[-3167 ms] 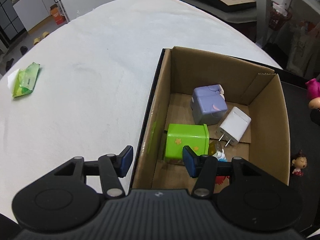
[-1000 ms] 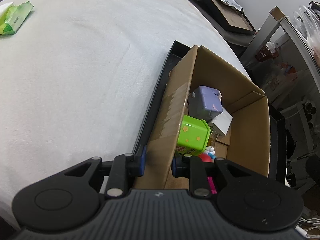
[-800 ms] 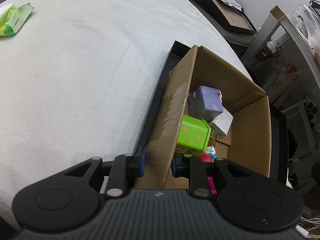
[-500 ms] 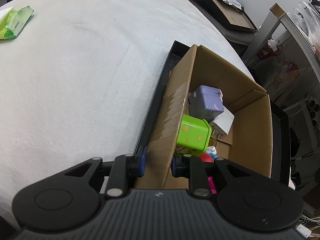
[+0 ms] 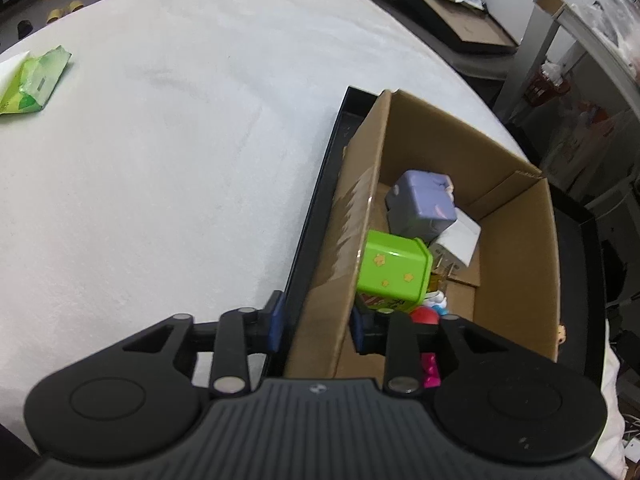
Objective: Organize rigid objects
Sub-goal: 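Move the right gripper to the brown-haired girl figurine and grasp it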
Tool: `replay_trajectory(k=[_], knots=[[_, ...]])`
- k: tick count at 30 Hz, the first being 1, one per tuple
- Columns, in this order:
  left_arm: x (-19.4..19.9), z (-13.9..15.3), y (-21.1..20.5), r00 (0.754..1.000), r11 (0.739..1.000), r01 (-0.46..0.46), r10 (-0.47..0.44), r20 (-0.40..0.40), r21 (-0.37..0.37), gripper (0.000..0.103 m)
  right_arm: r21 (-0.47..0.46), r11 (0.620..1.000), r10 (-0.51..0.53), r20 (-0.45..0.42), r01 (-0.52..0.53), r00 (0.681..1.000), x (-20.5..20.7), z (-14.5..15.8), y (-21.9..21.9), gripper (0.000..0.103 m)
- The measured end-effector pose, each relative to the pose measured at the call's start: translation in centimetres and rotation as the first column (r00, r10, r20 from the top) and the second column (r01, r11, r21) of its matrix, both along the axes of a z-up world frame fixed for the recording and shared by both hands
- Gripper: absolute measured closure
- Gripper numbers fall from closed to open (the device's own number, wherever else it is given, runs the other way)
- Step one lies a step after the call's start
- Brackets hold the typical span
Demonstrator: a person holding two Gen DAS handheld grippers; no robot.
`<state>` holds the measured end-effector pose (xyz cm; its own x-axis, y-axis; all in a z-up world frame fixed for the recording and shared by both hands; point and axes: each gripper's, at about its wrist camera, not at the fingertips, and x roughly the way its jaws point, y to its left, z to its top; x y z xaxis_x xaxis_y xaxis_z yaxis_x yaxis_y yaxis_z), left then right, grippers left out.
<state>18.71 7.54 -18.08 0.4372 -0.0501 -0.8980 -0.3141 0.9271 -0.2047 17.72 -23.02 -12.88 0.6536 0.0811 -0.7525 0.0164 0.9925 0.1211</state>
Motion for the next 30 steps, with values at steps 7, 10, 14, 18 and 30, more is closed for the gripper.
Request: replay_trajectory(k=[7,10,14,18,30], knots=[[0.3,0.6,-1.0,1.000,0.998,0.016,-0.016,0.002,0.060,0.057,0.043,0.999,-0.007,-0.041,0.008,0.999,1.5,-2.6,-1.3,0.000],[0.6,1.0,-1.9,0.999,0.994,0.030,-0.031,0.012,0.101,0.051,0.056,0.998,-0.032,-0.050,0.034,0.998,2.2,-3.5,-1.8,0.000],[1.2,1.1,-3.2,0.999,0.988,0.051,-0.053,0.011,0.143,0.050,0.069,0.996,-0.046,-0.093,0.053,0.995,3.0,-5.1,-2.4,0.001],[1.8,0.6,-4.2,0.998,0.983,0.064,-0.063,-0.013,0.170,0.049,0.068,0.996,-0.043,-0.128,0.052,0.991,3.7,-6.5,-2.5,0.008],[2.9,0.5,-7.2,0.997,0.954,0.081,-0.082,-0.011,0.287,0.033,0.111,0.993,-0.017,-0.175,0.037,0.985,4.9,-8.8,-3.3,0.061]])
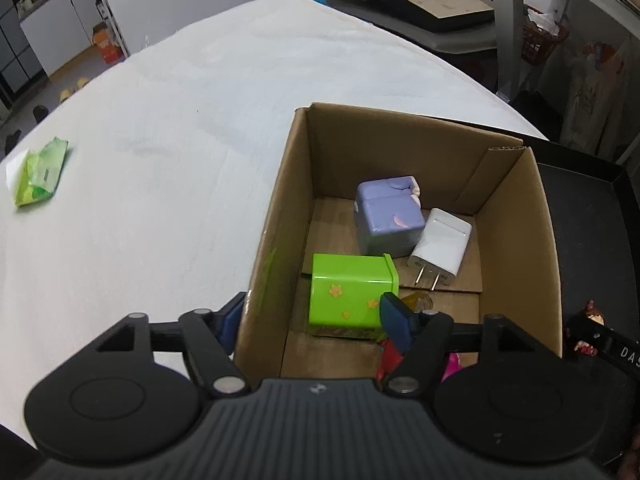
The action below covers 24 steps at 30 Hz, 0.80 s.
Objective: Organize rigid objects
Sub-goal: 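Move the right gripper to the brown-haired girl figurine and grasp it, then carry the girl figurine with the right gripper and release it into the box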
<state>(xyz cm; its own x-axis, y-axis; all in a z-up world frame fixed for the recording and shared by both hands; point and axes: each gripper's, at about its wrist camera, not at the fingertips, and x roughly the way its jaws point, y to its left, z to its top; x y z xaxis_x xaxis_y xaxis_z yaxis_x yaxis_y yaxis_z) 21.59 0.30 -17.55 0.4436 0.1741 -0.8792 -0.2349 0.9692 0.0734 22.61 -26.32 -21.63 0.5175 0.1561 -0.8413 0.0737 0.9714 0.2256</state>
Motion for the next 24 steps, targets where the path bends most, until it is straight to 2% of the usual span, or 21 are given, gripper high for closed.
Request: replay_trajectory(k=[12,24], knots=[[-0.2,0.5,-0.1,1.000,1.000,0.010,-0.010,0.003,0.007,0.032,0.014,1.000,0.004,0.004,-0.004,1.000,-0.3,0.5,-0.5,0.062],[-1.3,0.7,1.5,1.000,0.998,0.001,0.000,0.015,-0.058,0.032,-0.056,0.998,0.045,0.031,-0.043,0.999,-1.0,3.0,1.5,0.062]])
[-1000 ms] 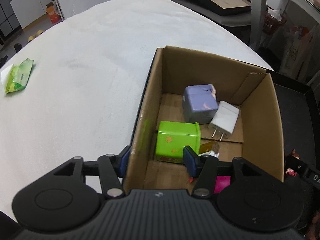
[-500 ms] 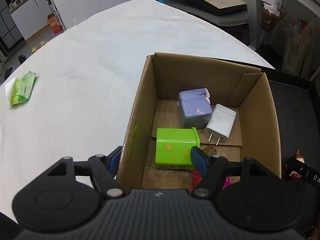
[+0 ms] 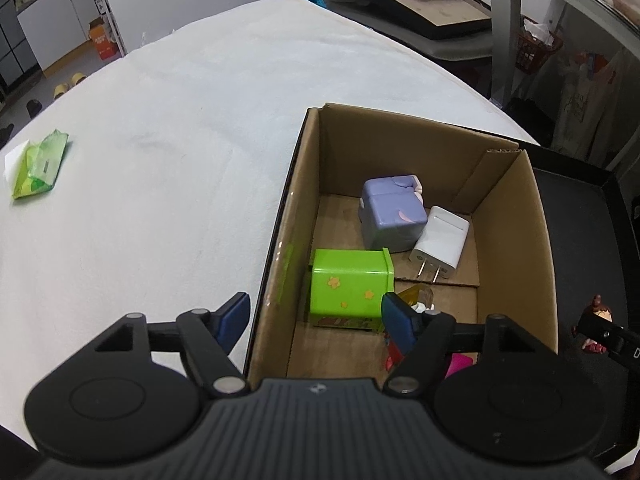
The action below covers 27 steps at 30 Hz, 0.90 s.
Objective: Organize rigid objects
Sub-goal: 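Carry the girl figurine with the right gripper and release it into the box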
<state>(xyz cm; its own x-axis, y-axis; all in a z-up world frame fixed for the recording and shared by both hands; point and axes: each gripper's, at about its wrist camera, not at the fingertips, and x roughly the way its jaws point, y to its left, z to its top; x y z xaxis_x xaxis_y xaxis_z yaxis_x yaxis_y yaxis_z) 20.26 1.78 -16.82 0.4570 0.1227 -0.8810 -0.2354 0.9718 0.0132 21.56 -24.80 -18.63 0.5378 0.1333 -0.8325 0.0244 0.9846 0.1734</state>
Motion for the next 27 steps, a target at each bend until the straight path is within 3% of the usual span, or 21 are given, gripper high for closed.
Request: replay_trajectory(k=[15,27], knots=[[-1.3,-0.2,1.8,0.999,0.997,-0.022,0.025,0.044,-0.070,0.036,-0.117,0.987,0.110,0.031,-0.106,0.993,-0.5,5.6,5.8,0.062],[-2.3,-0.9,3.4,0.999,0.988,-0.030,0.036,0.041,-0.148,0.074,-0.169,0.971,0.180,0.044,-0.170,0.983,-0.9,7.7,10.6,0.062]])
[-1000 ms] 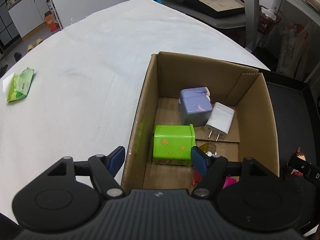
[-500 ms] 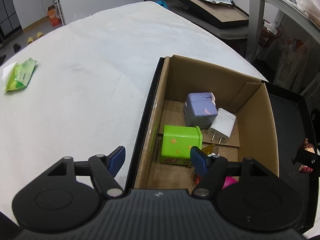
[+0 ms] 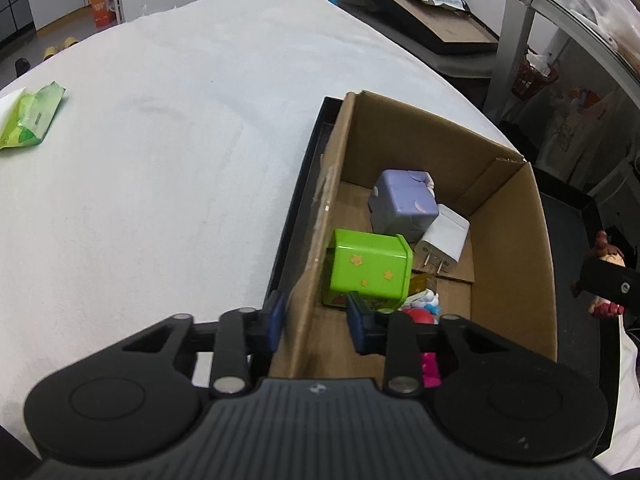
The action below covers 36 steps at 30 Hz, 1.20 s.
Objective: Organize rigid objects
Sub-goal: 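Carry the girl figurine with the right gripper and release it into the box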
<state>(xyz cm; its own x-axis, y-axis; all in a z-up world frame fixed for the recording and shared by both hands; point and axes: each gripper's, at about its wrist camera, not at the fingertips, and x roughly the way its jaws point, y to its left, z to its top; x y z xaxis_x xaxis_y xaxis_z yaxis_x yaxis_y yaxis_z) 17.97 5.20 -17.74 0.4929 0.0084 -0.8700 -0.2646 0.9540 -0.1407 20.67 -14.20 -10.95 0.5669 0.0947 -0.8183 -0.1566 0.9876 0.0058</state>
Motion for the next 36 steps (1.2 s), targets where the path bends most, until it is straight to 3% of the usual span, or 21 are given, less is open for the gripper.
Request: replay_trajectory(k=[5,17,22,31,36], knots=[[-0.1,-0.4,1.0,1.000,1.000,-0.012,0.012,-0.005,-0.009,0.090,-0.016,1.000,0.016,0.004,-0.016,1.000,-0.1,0.2,2.0,0.062],[-0.5,-0.6,2.2,1.000,0.997,-0.015,0.015,0.000,-0.080,0.089,-0.092,0.995,0.029,0.028,-0.027,0.999,1.1,-0.8,5.7,0.061],[-0.4,-0.5,2.8,1.000,0.994,-0.016,0.015,-0.008,-0.111,0.086,-0.096,0.995,0.002,0.077,0.005,0.997,0.7,-0.1,5.4,0.043],[-0.1,0.0,3.1,1.000,0.993,-0.016,0.013,-0.027,-0.118,0.086,-0.095,0.993,-0.056,0.116,0.068,0.992,-0.7,1.7,3.5,0.030],[-0.4,1.8,2.4,1.000,0.997,0.020,-0.020,-0.011,-0.069,0.086,-0.054,0.993,-0.094,0.112,0.101,0.989,-2.1,3.0,1.7,0.024]])
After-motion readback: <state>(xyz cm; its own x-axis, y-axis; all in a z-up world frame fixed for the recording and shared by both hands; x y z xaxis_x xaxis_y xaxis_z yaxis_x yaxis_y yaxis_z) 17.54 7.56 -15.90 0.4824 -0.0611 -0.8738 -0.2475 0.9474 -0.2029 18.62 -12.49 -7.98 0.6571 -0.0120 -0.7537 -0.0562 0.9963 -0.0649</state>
